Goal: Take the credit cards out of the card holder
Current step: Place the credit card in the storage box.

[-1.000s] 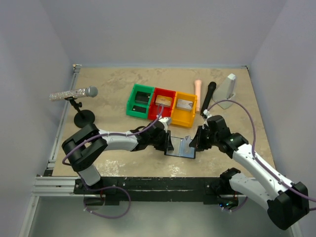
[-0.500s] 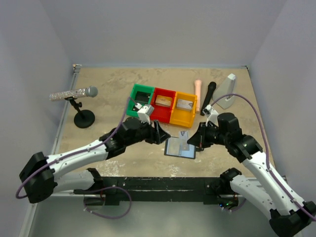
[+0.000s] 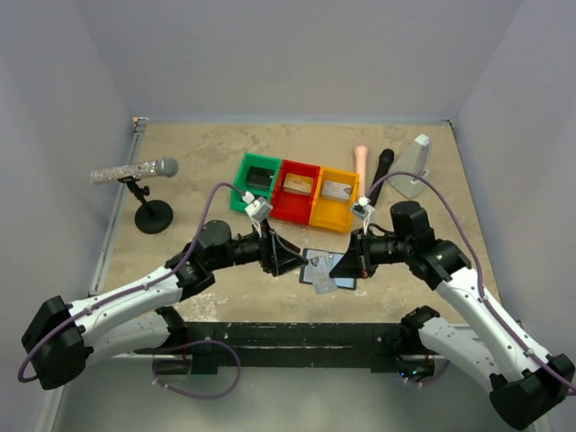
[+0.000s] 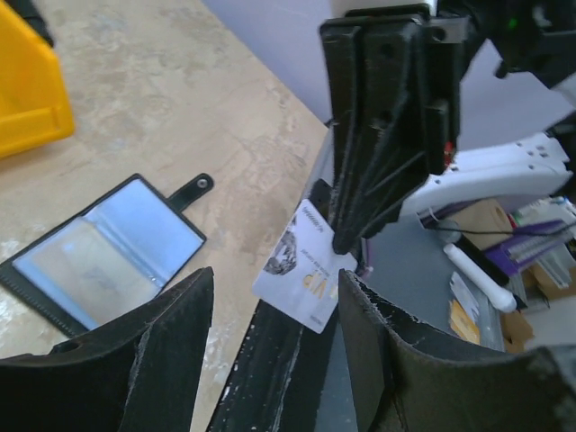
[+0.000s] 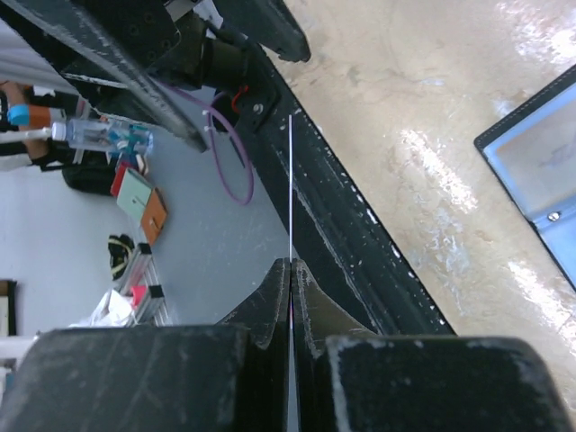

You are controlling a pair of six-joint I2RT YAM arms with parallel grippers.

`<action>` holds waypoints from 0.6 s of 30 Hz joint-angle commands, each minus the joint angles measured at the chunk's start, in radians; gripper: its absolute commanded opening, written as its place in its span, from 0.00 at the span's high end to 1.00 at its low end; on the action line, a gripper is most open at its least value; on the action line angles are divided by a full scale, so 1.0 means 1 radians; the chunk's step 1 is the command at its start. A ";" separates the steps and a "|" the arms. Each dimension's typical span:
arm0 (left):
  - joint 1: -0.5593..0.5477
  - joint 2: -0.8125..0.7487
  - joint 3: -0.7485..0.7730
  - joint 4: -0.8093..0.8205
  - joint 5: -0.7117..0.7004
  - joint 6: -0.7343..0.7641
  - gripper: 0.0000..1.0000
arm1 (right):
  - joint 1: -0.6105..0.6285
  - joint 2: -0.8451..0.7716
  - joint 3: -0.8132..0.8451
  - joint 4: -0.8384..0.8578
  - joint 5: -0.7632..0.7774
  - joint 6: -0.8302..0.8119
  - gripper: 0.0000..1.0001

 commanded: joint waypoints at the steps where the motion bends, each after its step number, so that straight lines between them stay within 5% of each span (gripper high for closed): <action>1: 0.006 -0.017 0.048 0.104 0.202 0.050 0.38 | 0.016 -0.001 0.054 -0.003 -0.115 -0.059 1.00; 6: 0.008 0.032 0.108 0.064 0.343 0.073 0.39 | 0.039 0.009 0.066 -0.006 -0.141 -0.071 1.00; 18: 0.008 0.101 0.141 0.044 0.397 0.073 0.43 | 0.071 0.006 0.072 -0.008 -0.177 -0.082 1.00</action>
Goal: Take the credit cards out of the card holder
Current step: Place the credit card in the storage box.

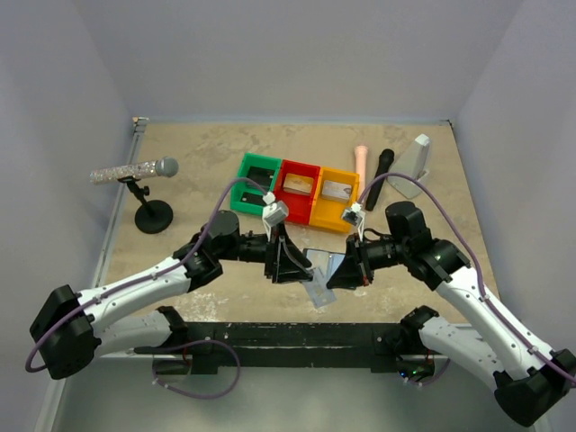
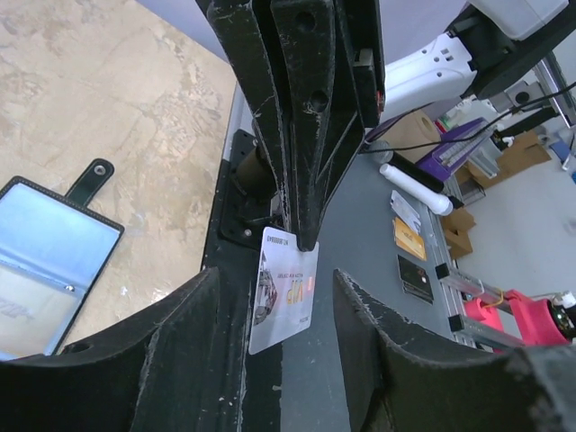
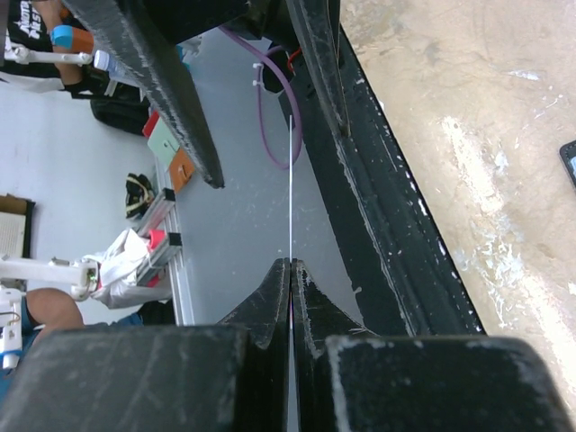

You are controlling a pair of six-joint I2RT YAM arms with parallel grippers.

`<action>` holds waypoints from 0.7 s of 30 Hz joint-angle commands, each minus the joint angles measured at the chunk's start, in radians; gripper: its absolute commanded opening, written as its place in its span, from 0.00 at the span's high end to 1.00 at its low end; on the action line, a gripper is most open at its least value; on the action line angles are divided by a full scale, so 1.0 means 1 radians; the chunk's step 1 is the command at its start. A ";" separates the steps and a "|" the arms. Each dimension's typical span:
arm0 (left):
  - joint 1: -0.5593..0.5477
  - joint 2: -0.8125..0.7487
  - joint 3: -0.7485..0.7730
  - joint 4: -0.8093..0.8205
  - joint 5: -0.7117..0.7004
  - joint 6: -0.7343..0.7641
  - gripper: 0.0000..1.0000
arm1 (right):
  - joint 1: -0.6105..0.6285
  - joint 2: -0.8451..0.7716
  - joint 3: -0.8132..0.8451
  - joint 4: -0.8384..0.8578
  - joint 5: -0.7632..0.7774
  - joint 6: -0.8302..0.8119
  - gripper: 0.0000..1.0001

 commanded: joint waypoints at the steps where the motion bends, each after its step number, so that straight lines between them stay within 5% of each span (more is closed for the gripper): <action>1: 0.006 0.022 0.051 0.021 0.055 0.021 0.45 | 0.008 -0.004 0.050 0.005 -0.044 -0.022 1.00; 12: 0.006 0.050 0.040 0.067 0.106 -0.013 0.82 | 0.015 0.010 0.060 0.008 -0.044 -0.030 1.00; 15: 0.005 0.054 0.040 0.081 0.116 -0.016 1.00 | 0.015 0.010 0.068 -0.001 -0.035 -0.031 1.00; 16: 0.005 0.050 0.037 0.083 0.109 -0.016 1.00 | 0.016 0.003 0.074 -0.011 -0.006 -0.033 0.92; 18: 0.006 0.031 0.013 0.105 0.051 -0.025 1.00 | 0.015 -0.032 0.077 -0.013 0.092 -0.007 0.60; 21: 0.012 -0.016 -0.033 0.125 -0.118 -0.075 1.00 | 0.008 -0.114 0.044 0.079 0.203 0.074 0.45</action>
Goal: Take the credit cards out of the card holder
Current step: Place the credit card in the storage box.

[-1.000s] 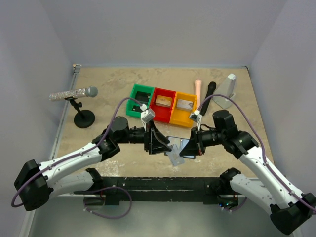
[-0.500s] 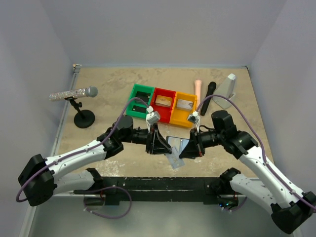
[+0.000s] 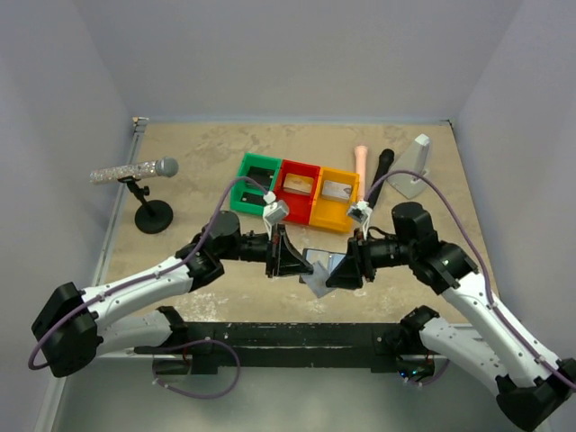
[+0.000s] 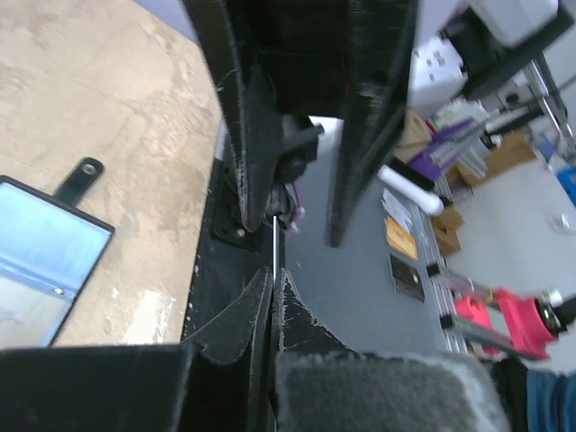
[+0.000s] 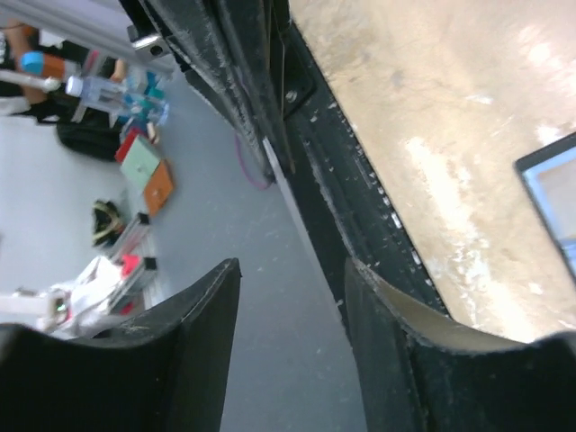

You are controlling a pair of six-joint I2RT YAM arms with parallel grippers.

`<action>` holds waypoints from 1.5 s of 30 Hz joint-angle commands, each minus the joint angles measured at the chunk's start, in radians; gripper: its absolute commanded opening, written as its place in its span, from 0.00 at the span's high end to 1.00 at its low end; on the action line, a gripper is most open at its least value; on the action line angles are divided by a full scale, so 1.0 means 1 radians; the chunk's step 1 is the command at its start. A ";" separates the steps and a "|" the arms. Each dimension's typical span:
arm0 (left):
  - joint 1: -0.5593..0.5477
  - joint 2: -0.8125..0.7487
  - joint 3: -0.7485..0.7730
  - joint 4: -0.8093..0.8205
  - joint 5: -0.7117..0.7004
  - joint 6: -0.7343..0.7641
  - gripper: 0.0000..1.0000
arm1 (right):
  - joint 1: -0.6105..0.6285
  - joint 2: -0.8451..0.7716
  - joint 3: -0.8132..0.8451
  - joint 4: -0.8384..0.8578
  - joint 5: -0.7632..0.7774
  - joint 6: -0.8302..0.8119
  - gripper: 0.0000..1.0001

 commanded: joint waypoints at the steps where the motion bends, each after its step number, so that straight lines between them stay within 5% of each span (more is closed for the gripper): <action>1: 0.020 -0.066 -0.060 0.126 -0.223 -0.097 1.00 | -0.008 -0.129 0.005 0.130 0.172 0.109 0.44; 9: 0.029 -0.125 -0.210 0.498 -0.595 -0.433 1.00 | -0.019 -0.221 -0.135 0.398 0.264 0.350 0.40; 24: 0.029 -0.131 -0.263 0.568 -0.617 -0.482 1.00 | -0.019 -0.174 -0.152 0.518 0.341 0.421 0.41; 34: 0.027 -0.099 -0.264 0.616 -0.592 -0.498 1.00 | -0.021 -0.091 -0.135 0.573 0.308 0.444 0.67; 40: 0.027 -0.105 -0.258 0.585 -0.577 -0.470 1.00 | -0.019 -0.094 -0.135 0.596 0.308 0.452 0.97; 45: 0.027 -0.160 -0.240 0.415 -0.618 -0.423 0.66 | -0.024 -0.126 -0.118 0.556 0.325 0.433 1.00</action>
